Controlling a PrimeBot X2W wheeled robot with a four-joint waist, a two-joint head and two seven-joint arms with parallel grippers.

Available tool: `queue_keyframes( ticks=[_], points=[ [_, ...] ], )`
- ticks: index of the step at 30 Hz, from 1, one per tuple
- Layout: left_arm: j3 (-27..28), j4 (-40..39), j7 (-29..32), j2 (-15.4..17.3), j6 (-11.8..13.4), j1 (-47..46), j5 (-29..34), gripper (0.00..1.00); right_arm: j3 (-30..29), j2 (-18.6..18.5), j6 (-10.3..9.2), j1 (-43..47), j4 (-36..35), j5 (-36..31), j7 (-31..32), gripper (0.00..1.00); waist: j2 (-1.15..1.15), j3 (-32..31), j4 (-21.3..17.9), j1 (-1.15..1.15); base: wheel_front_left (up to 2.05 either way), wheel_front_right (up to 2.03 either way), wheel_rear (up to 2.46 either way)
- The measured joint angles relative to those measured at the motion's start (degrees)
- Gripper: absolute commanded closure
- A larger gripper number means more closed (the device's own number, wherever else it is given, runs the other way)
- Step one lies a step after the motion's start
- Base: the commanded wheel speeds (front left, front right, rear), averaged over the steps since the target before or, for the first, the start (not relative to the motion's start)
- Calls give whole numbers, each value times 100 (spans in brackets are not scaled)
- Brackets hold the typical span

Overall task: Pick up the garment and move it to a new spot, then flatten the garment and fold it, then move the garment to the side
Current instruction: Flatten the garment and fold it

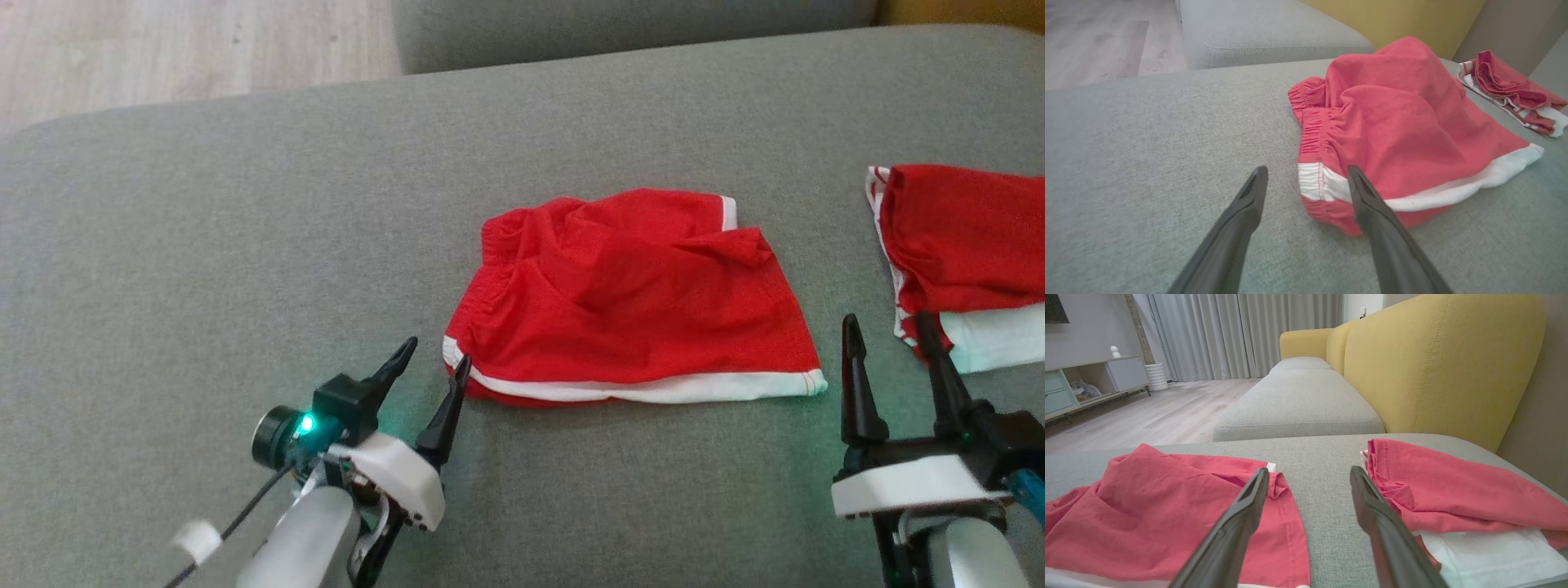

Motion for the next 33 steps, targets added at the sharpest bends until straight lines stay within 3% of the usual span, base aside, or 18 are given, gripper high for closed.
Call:
queue_keyframes(
  ticks=[4, 13, 15, 16, 24, 33],
  points=[
    [-385, 259, 183, 114, -22, -337, -350, 0, 19, 1, 0, -129, 29, 47, 0, 0, 0, 127, -104, 0, 0, 0, 0],
    [-698, 586, 167, 235, -44, -576, -683, 0, -3, 1, 0, -174, 108, 47, -4, 0, 0, 194, -216, 0, 0, 0, 0],
    [-838, 588, 131, 237, -44, -582, -810, 72, -3, 1, 0, -175, 208, 46, -4, 0, 0, 197, -219, 0, 0, 0, 0],
    [-918, 587, 127, 244, -44, -587, -865, 100, -5, 1, 0, -174, 279, 45, -4, 0, 0, 201, -220, 0, 0, 0, 0],
    [-1107, 554, -281, 390, -44, -674, -1092, 100, -57, 1, 0, -165, 658, 82, 33, 0, 0, 166, -201, 0, 0, 0, 0],
    [-1141, 354, -483, 374, 66, -666, -1070, 100, 46, 1, 0, -47, 1092, 90, 619, 0, 0, 86, -116, -1, 0, 0, 0]
  ],
)
